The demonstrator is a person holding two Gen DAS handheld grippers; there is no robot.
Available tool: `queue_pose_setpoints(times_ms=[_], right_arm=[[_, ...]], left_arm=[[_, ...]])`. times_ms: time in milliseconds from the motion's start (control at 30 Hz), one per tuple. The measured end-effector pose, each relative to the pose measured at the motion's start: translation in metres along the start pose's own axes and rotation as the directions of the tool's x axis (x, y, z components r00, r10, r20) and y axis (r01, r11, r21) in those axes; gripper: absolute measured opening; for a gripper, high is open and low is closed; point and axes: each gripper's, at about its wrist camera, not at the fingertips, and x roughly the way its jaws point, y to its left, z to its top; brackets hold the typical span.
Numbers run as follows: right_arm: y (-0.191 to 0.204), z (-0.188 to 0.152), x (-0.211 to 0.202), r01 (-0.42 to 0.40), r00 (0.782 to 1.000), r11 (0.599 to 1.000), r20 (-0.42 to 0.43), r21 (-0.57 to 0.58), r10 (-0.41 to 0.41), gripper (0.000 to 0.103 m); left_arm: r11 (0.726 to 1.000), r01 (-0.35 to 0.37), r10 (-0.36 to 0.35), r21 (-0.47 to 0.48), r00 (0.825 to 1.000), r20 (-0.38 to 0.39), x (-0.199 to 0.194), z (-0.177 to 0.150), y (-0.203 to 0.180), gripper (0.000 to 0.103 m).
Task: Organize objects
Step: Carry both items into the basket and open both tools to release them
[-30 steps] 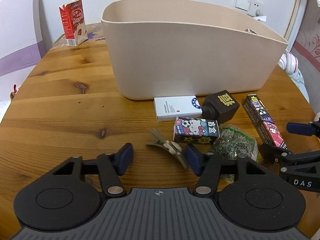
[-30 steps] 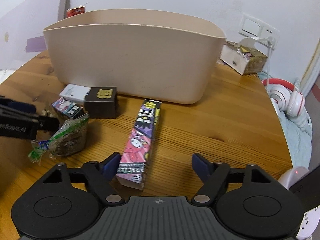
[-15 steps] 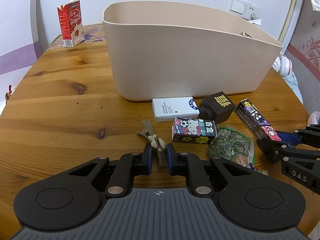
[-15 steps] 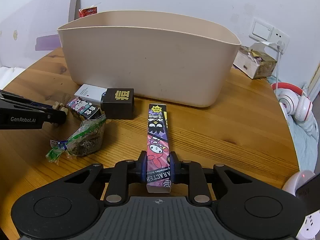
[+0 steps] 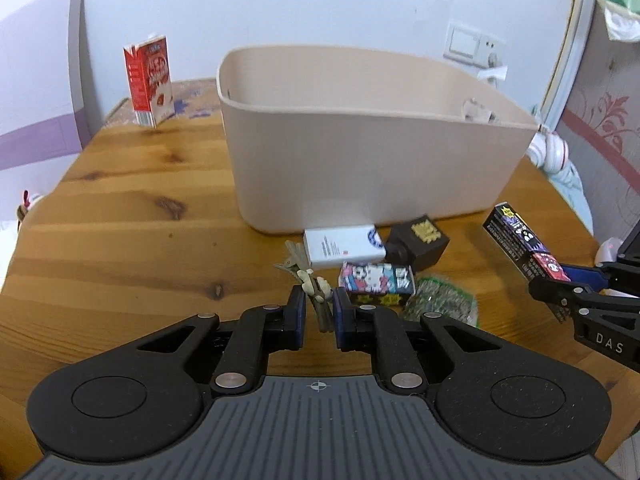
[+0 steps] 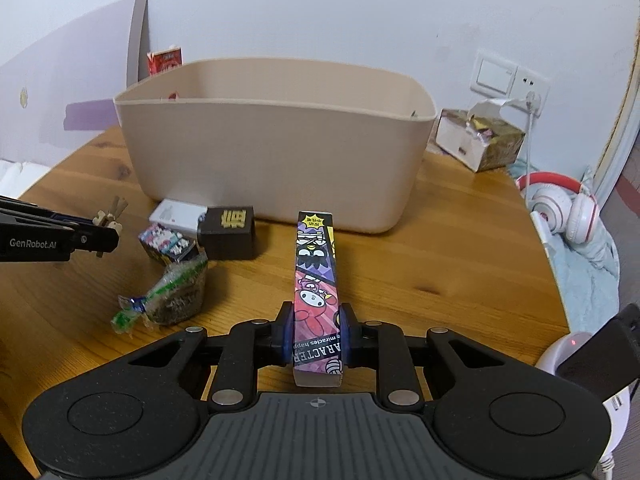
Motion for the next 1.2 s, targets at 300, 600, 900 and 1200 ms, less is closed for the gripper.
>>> queue_pose_setpoints(times_ms=[300, 600, 900, 1200], right_arm=[[-0.004, 0.011, -0.025, 0.010, 0.996, 0.999, 0.092, 0.032, -0.013, 0.023], [-0.011, 0.031, -0.044, 0.019, 0.986, 0.999, 0.165, 0.044, -0.026, 0.023], [-0.016, 0.057, -0.049, 0.039, 0.971, 0.998, 0.233, 0.042, -0.048, 0.023], [-0.017, 0.085, -0.040, 0.032, 0.959, 0.999, 0.279, 0.038, -0.041, 0.023]], left_arm=[[1.000, 0.000, 0.001, -0.010, 0.998, 0.068, -0.025, 0.015, 0.007, 0.014], [1.000, 0.014, -0.012, -0.015, 0.988, 0.153, -0.048, 0.037, 0.009, 0.014], [1.000, -0.001, 0.000, 0.006, 0.976, 0.216, -0.056, 0.068, 0.009, 0.014], [0.999, -0.018, 0.010, 0.030, 0.969, 0.248, -0.041, 0.102, 0.005, 0.014]])
